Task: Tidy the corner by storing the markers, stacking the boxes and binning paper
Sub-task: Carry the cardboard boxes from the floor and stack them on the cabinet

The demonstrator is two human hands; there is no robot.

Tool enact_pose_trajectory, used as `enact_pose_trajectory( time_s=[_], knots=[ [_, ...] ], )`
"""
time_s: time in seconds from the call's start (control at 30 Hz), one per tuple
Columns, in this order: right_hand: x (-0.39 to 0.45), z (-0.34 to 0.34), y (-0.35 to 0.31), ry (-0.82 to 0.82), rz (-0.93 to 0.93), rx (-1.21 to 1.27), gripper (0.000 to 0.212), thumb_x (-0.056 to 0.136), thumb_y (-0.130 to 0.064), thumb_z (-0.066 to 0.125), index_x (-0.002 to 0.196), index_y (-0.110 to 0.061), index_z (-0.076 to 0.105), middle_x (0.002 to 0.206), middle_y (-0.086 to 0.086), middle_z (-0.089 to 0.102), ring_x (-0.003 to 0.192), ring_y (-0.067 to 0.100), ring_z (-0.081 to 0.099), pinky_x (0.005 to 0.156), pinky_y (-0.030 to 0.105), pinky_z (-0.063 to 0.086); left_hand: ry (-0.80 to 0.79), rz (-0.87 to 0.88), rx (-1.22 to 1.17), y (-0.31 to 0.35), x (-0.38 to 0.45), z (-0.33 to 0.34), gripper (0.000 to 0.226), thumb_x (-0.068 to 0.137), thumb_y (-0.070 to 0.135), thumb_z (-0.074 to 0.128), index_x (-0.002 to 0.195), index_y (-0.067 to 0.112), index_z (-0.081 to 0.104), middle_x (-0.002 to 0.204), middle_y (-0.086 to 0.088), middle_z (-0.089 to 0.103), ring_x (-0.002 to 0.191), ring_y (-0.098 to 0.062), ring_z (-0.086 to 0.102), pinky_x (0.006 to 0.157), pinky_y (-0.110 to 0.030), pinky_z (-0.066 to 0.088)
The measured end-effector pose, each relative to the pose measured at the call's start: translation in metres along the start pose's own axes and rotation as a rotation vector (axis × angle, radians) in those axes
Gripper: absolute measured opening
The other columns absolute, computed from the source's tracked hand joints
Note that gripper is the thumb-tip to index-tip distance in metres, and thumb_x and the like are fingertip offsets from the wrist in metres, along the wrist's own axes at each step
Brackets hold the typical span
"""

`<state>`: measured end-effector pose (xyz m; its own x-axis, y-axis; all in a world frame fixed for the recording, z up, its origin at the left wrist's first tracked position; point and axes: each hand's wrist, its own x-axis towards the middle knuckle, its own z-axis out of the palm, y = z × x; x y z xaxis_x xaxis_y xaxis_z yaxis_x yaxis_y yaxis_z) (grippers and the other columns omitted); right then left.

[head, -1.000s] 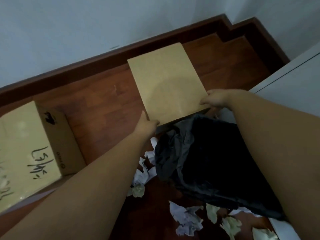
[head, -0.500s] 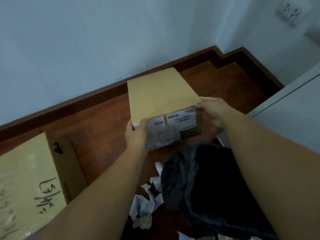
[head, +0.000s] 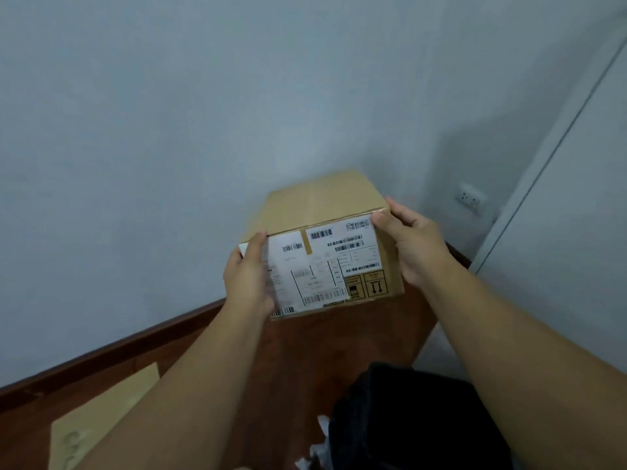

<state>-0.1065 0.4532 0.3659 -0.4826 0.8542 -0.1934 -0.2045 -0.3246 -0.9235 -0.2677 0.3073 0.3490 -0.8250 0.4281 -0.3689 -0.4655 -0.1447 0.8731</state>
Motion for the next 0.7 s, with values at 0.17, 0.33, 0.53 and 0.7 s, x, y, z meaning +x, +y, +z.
enact_pose_trajectory(
  time_s=[0.17, 0.33, 0.53, 0.7],
  knots=[
    [-0.063, 0.022, -0.119, -0.033, -0.247, -0.030, 0.058, 0.074, -0.007, 0.076, 0.129, -0.015, 0.058, 0.116, 0.007, 0.070, 0.107, 0.020, 0.065, 0.086, 0.034, 0.054, -0.088, 0.101, -0.161, 0.092, -0.071, 0.036, 0.018, 0.086, 0.036, 0.069, 0.084, 0.022, 0.058, 0.079, 0.001, 0.068, 0.072, -0.021, 0.063, 0.074, -0.040, 0.050],
    [-0.141, 0.040, -0.233, -0.056, -0.497, -0.113, 0.059, 0.077, -0.006, 0.074, 0.133, -0.010, 0.055, 0.108, -0.002, 0.070, 0.094, 0.004, 0.065, 0.065, 0.011, 0.052, -0.206, 0.225, -0.281, 0.177, -0.149, 0.064, 0.016, 0.085, 0.031, 0.070, 0.080, 0.020, 0.060, 0.077, 0.002, 0.067, 0.067, -0.018, 0.063, 0.073, -0.039, 0.053],
    [-0.246, 0.038, -0.340, -0.027, -0.777, -0.185, 0.056, 0.082, -0.008, 0.071, 0.135, -0.012, 0.054, 0.108, -0.006, 0.070, 0.097, -0.002, 0.063, 0.075, 0.014, 0.053, -0.391, 0.336, -0.396, 0.256, -0.247, 0.098, 0.022, 0.081, 0.028, 0.073, 0.071, 0.024, 0.054, 0.060, 0.007, 0.066, 0.061, -0.017, 0.063, 0.072, -0.046, 0.053],
    [-0.327, 0.008, -0.397, 0.080, -0.972, -0.249, 0.058, 0.082, -0.010, 0.072, 0.136, -0.012, 0.053, 0.106, -0.013, 0.069, 0.102, -0.005, 0.061, 0.078, 0.013, 0.051, -0.579, 0.404, -0.477, 0.288, -0.326, 0.131, 0.026, 0.076, 0.027, 0.076, 0.066, 0.025, 0.052, 0.068, 0.004, 0.062, 0.067, -0.021, 0.059, 0.070, -0.046, 0.048]
  ],
)
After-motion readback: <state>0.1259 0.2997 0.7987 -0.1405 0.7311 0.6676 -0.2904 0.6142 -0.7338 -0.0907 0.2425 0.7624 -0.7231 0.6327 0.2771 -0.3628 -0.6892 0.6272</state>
